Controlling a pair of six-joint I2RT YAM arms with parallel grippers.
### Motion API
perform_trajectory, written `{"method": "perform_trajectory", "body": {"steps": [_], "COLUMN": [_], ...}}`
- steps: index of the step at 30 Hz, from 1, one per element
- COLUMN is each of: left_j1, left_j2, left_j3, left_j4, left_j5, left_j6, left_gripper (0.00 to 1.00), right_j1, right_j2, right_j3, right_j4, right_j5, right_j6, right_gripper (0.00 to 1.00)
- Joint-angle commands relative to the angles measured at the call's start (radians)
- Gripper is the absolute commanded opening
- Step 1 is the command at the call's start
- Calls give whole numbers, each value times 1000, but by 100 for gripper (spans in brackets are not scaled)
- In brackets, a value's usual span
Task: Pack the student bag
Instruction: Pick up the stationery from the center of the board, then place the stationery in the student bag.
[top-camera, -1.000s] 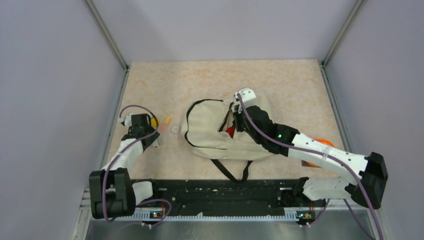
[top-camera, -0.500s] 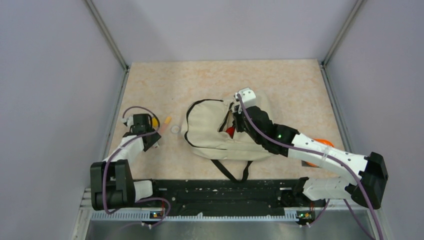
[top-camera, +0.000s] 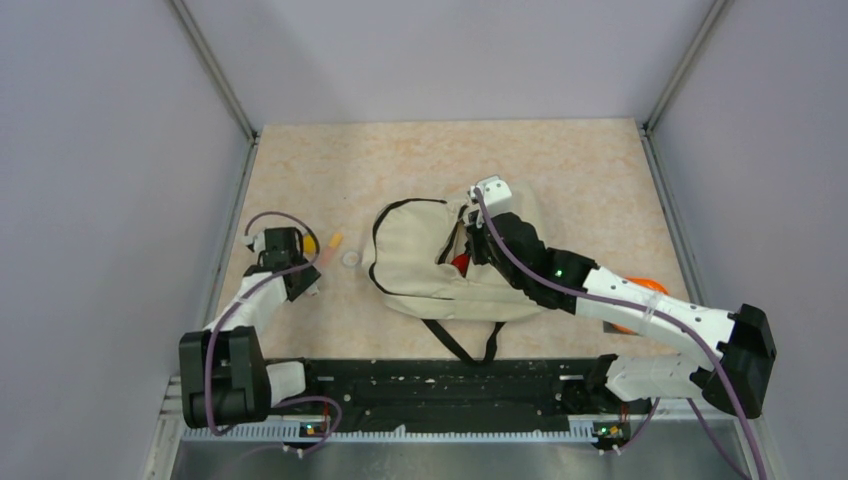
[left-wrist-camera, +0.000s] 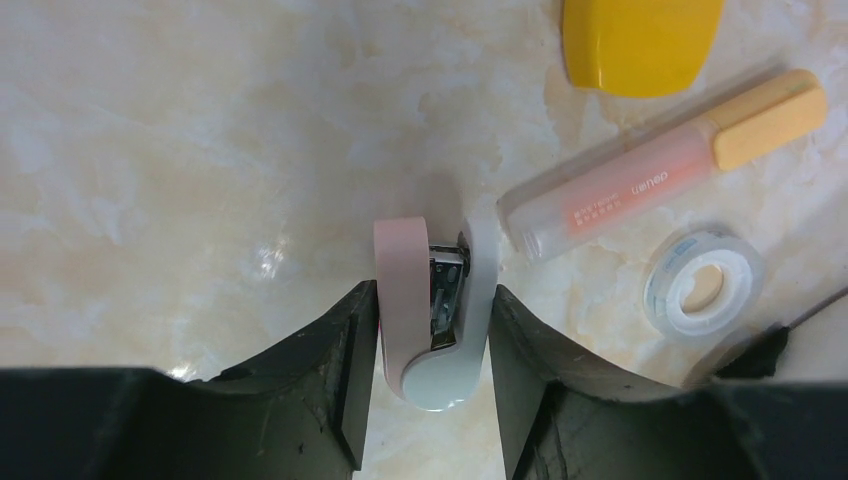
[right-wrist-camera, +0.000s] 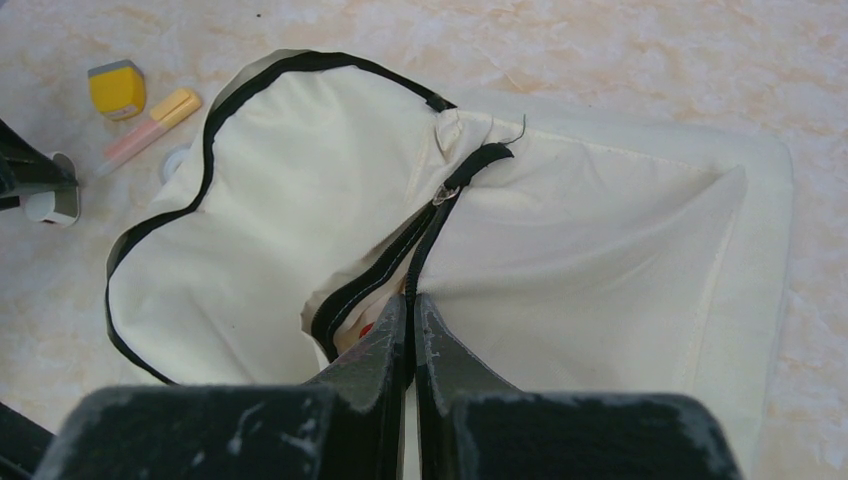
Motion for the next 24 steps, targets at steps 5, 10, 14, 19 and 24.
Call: {"method": "perform_trajectory", "body": {"steps": [5,10,14,19,24], "left_j1": [-3,-91,-311,-499,-695], "left_j2": [-221,-390,-433,-362,-224], "left_j3": [102,94,139,178,248], "left_j4": [-110,-75,-88,18,177], "left_j5": [64,192,159,290,329], "left_j6": [119,141,110,26,-43], "left_gripper": [45,42,42,41,41], "right_j1": [-1,-1,-1,-2,0], "right_j2": [-42,-37,-27,-28,-29], "right_j3": [-1,1,9,16,25], "right_j4": [92,105,111,123,116], "right_j5": [-7,-28,-44,-60,-66], "right_j6": [-17,-24,-30,-55,-58], "right_gripper": [0,0,0,0,0]}}
